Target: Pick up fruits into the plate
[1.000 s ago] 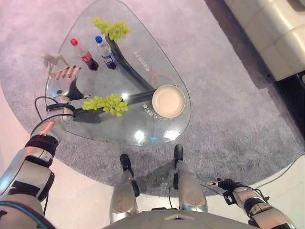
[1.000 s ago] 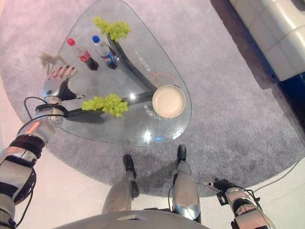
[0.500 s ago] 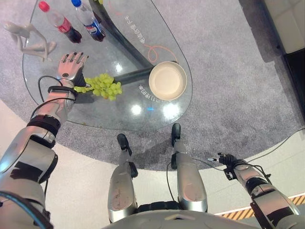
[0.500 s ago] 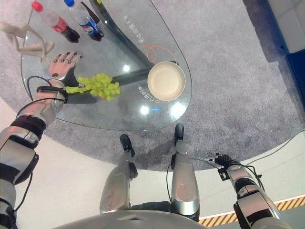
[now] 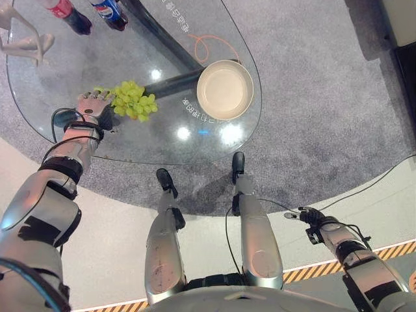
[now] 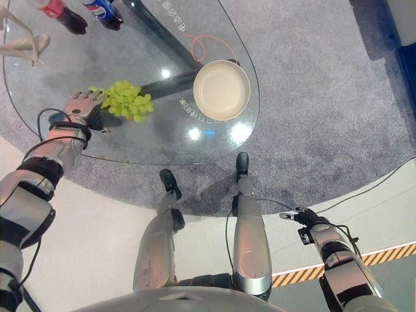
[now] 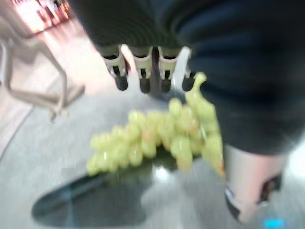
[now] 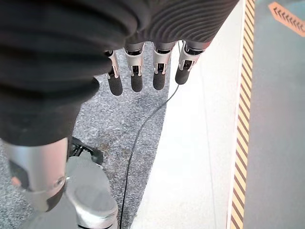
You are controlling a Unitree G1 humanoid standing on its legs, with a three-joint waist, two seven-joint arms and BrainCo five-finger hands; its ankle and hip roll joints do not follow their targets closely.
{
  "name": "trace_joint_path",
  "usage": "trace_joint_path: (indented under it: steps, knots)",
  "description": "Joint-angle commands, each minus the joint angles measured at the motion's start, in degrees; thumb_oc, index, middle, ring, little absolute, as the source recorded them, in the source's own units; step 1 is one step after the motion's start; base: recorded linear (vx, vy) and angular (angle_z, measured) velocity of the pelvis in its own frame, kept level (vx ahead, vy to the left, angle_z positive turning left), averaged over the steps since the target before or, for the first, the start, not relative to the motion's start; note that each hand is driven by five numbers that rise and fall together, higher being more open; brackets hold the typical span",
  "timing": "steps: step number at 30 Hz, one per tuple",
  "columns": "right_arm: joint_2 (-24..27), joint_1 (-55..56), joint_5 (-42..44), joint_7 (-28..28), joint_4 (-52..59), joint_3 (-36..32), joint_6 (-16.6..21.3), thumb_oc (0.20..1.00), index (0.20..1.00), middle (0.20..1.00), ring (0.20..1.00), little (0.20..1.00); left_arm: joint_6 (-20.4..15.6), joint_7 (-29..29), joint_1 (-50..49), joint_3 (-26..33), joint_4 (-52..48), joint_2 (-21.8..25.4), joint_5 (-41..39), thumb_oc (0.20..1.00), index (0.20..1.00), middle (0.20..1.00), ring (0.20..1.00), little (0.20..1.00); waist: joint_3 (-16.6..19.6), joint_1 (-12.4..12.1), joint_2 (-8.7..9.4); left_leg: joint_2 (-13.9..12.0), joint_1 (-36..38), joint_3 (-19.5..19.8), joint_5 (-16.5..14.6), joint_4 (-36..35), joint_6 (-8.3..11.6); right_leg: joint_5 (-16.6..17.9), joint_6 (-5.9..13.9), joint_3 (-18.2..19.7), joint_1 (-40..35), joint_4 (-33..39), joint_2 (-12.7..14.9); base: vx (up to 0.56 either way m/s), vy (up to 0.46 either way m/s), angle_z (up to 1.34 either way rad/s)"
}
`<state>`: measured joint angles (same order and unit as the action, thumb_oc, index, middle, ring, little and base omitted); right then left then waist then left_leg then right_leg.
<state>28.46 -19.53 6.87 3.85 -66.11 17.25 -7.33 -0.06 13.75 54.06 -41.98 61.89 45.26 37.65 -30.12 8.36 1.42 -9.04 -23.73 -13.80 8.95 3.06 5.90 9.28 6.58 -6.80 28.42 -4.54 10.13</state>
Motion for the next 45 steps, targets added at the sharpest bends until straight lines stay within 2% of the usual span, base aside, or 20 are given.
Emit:
trace_joint_path:
  steps: [1,5,7,8,12,17,24,28,37,40,44,45]
  knots:
    - [3.4,1.1,2.1,-1.1,1.4,1.6,0.3,1.000,1.000,1.000,1.000,1.000,4.3,-2.4,2.8,1.1,4.0,1.5,-1.8,1.000,1.000,1.000,1.000,1.000,0.3,0.8,1.72,3.7,-7.0,0.4,-9.9,12.6,-1.58,-7.7,-1.47,-0.5,4.8,-9.8,-3.8,0.00,0.000,0.00]
    - [3.3,1.5,2.7,-1.7,2.6,1.8,1.0,1.000,1.000,1.000,1.000,1.000,6.3,-0.6,2.1,1.8,5.0,1.3,-2.1,1.000,1.000,1.000,1.000,1.000,0.3,0.8,1.98,3.7,-8.3,0.5,-9.9,13.1,-1.56,-7.6,-1.67,-0.5,6.0,-10.2,-4.0,0.00,0.002,0.02]
    - [3.3,1.7,3.7,-2.0,3.7,2.0,1.5,1.000,1.000,1.000,1.000,1.000,9.2,5.4,2.2,3.1,6.1,1.4,-1.5,1.000,1.000,1.000,1.000,1.000,0.3,0.9,2.48,3.6,-9.5,0.7,-9.9,13.8,-1.53,-7.7,-1.86,-0.5,7.0,-10.6,-4.3,-0.01,-0.045,0.03]
    - [3.2,1.8,4.4,-2.0,4.3,2.4,1.7,1.000,1.000,1.000,1.000,1.000,10.8,10.7,2.6,4.7,7.5,1.6,-3.0,1.000,1.000,1.000,1.000,1.000,0.3,0.9,3.00,3.4,-10.6,0.9,-10.0,14.6,-1.45,-7.7,-2.03,-0.6,7.7,-11.0,-4.4,-0.01,-0.055,0.04]
    - [1.8,3.0,5.6,-1.8,4.2,3.5,2.4,1.000,1.000,1.000,1.000,1.000,12.0,22.5,4.3,9.7,10.0,1.8,-6.8,1.000,1.000,1.000,1.000,1.000,0.3,0.8,4.55,3.0,-13.3,1.7,-10.5,16.7,-1.30,-8.0,-2.47,-0.7,9.7,-12.5,-4.9,-0.01,-0.072,0.04]
    - [0.1,5.0,5.5,-1.2,2.5,4.6,3.9,1.000,1.000,1.000,1.000,1.000,10.5,29.0,6.2,13.6,9.7,2.1,-9.7,1.000,1.000,1.000,1.000,1.000,0.3,0.4,5.71,3.0,-15.0,2.7,-10.8,17.4,-1.38,-8.0,-2.68,-0.7,10.9,-12.9,-5.5,0.00,-0.065,0.02]
    - [-0.7,5.8,5.0,-1.2,1.9,5.5,5.6,1.000,1.000,1.000,1.000,1.000,6.9,34.9,8.5,14.2,9.0,1.8,-12.0,1.000,1.000,1.000,1.000,1.000,0.3,0.4,5.87,2.9,-15.6,3.3,-10.8,17.3,-1.17,-8.1,-2.74,-1.0,11.5,-13.3,-5.5,0.00,-0.015,0.01]
    - [-0.5,4.9,5.8,-1.4,2.8,6.1,5.2,1.000,1.000,1.000,1.000,1.000,5.3,36.6,9.8,13.9,9.7,1.5,-11.7,1.000,1.000,1.000,1.000,1.000,0.3,0.6,5.83,3.0,-16.8,3.5,-10.8,17.8,-0.96,-8.1,-2.94,-0.9,12.5,-13.5,-5.5,0.01,0.003,0.00]
    - [-0.1,4.3,7.1,-2.8,3.9,6.1,5.1,1.000,1.000,1.000,1.000,1.000,4.9,33.5,12.2,10.8,9.1,0.9,-7.4,1.000,1.000,1.000,1.000,1.000,0.3,1.3,5.88,2.9,-19.8,3.7,-11.1,19.2,-1.13,-7.6,-2.90,-0.4,15.6,-14.0,-5.7,0.00,0.000,0.00]
    - [0.4,3.9,7.1,-3.2,3.5,5.6,5.5,1.000,1.000,1.000,1.000,1.000,3.9,28.9,13.6,8.4,10.3,0.4,-5.0,1.000,1.000,1.000,1.000,1.000,0.3,1.9,5.81,2.8,-21.3,3.6,-11.4,20.4,-1.21,-7.5,-2.88,-0.1,17.1,-14.6,-5.7,0.01,0.029,0.00]
    - [1.4,3.6,6.9,-3.7,4.1,5.0,5.8,1.000,1.000,1.000,1.000,1.000,4.9,21.6,14.7,5.0,11.7,-0.1,-2.6,1.000,1.000,1.000,1.000,1.000,0.3,2.8,5.60,2.7,-22.7,3.2,-11.5,21.2,-1.33,-7.1,-2.77,0.3,18.5,-14.9,-5.7,0.03,0.055,-0.02]
    - [1.6,3.7,6.8,-3.8,4.1,5.1,5.9,1.000,1.000,1.000,1.000,1.000,5.3,20.1,14.5,4.1,12.0,-0.4,-2.2,1.000,1.000,1.000,1.000,1.000,0.3,2.8,5.29,2.4,-21.9,3.7,-13.6,22.0,-0.84,-8.8,-2.31,0.6,17.8,-15.6,-5.9,0.08,0.079,-0.03]
